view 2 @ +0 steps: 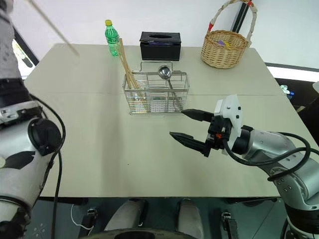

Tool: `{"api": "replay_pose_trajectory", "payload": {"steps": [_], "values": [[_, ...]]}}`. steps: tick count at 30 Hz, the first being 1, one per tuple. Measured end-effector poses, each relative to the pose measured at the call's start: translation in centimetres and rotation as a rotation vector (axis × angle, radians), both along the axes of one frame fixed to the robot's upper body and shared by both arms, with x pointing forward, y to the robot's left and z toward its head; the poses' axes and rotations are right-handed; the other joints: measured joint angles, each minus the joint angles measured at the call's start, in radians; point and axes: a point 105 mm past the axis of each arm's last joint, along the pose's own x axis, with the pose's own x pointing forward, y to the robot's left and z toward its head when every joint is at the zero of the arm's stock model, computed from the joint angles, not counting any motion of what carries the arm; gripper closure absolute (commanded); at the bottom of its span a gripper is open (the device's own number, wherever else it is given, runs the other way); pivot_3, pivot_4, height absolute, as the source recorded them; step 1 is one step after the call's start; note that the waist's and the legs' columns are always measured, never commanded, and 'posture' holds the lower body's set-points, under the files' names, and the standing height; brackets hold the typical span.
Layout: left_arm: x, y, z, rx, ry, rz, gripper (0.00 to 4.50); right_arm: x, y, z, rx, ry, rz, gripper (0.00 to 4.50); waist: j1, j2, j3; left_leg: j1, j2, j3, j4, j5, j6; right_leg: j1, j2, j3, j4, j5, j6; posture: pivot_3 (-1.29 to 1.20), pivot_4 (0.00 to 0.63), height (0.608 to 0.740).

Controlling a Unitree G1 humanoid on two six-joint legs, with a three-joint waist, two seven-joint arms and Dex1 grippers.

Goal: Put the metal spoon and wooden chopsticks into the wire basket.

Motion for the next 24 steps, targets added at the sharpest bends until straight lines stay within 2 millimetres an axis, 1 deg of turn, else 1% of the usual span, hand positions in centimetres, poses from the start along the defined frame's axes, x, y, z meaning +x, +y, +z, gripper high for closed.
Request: {"api": "replay_pose_trajectory", "payload": {"steps": [2, 4, 6, 7, 8, 11, 12, 14, 19, 24], "values": [[0.5, -2.2, 0.0, 0.007, -0.005, -0.088, 4.47, 0.0, -0.2, -0.1, 0.0, 0.004, -0.013, 0.57, 0.002, 0.001, 0.0, 0.001, 0.001, -0.001, 0.0, 0.0, 0.0, 0.0, 0.001, 0.0, 0.001, 0.0, 0.0, 0.0, 0.15, 0.661], [1.0, -4.4, -0.3, 0.051, 0.002, -0.157, 4.47, -0.1, -0.5, -0.2, 0.0, 0.005, -0.031, 0.57, 0.002, 0.0, 0.0, 0.0, 0.001, -0.001, 0.0, 0.0, 0.0, 0.0, 0.003, 0.0, 0.001, 0.0, 0.0, 0.0, 0.15, 0.661], [1.3, -5.8, -0.5, 0.077, 0.007, -0.197, 4.47, -0.2, -0.6, -0.2, 0.0, 0.002, -0.042, 0.57, 0.002, 0.0, 0.0, 0.001, 0.001, -0.001, 0.001, 0.0, 0.0, 0.0, 0.003, 0.0, 0.001, 0.0, 0.0, 0.0, 0.15, 0.661], [1.5, -6.8, -0.8, 0.095, 0.013, -0.227, 4.47, -0.3, -0.6, -0.2, 0.002, 0.003, -0.048, 0.57, 0.002, 0.0, 0.0, 0.001, 0.001, -0.001, 0.001, 0.0, 0.0, 0.001, 0.003, 0.0, 0.001, 0.0, 0.0, 0.0, 0.15, 0.661], [1.8, -7.5, -1.4, 0.115, 0.024, -0.246, 4.47, -0.4, -0.6, -0.1, 0.004, 0.0, -0.053, 0.57, 0.002, 0.001, 0.0, 0.001, 0.001, 0.0, 0.001, 0.0, 0.0, 0.001, 0.003, 0.0, 0.001, 0.0, 0.0, 0.0, 0.15, 0.661], [3.3, -9.4, -5.0, 0.171, 0.107, -0.298, 4.47, -0.4, -0.9, -0.1, 0.009, -0.003, -0.084, 0.57, 0.001, 0.001, 0.0, 0.001, 0.001, 0.0, 0.001, 0.0, 0.001, 0.0, 0.003, 0.0, 0.001, 0.0, 0.0, 0.0, 0.15, 0.661], [3.9, -9.8, -6.3, 0.178, 0.144, -0.31, 4.47, -0.4, -1.0, -0.2, 0.009, -0.001, -0.094, 0.57, 0.001, 0.001, 0.0, 0.001, 0.001, 0.0, 0.001, 0.0, 0.001, 0.0, 0.003, 0.001, 0.001, 0.0, 0.0, 0.0, 0.15, 0.661], [4.5, -10.2, -7.8, 0.179, 0.184, -0.325, 4.47, -0.5, -1.1, -0.5, 0.012, 0.009, -0.113, 0.57, 0.001, 0.0, 0.001, 0.0, 0.001, -0.001, 0.001, 0.0, 0.001, -0.001, 0.003, 0.0, 0.001, 0.0, 0.0, 0.0, 0.15, 0.661], [4.5, -10.5, -7.7, 0.179, 0.18, -0.336, 4.47, -0.8, -0.9, -0.8, 0.025, 0.015, -0.134, 0.57, 0.003, 0.0, 0.001, 0.0, 0.001, -0.001, 0.001, 0.0, 0.001, 0.0, 0.003, 0.0, 0.001, 0.0, 0.0, 0.0, 0.15, 0.661], [4.6, -11.5, -8.0, 0.193, 0.185, -0.363, 4.47, -0.6, -0.9, -0.8, 0.045, 0.016, -0.16, 0.57, 0.003, 0.0, 0.001, 0.0, 0.001, -0.001, 0.001, 0.0, 0.001, 0.001, 0.003, 0.0, 0.001, 0.0, 0.0, 0.0, 0.15, 0.661]]}}
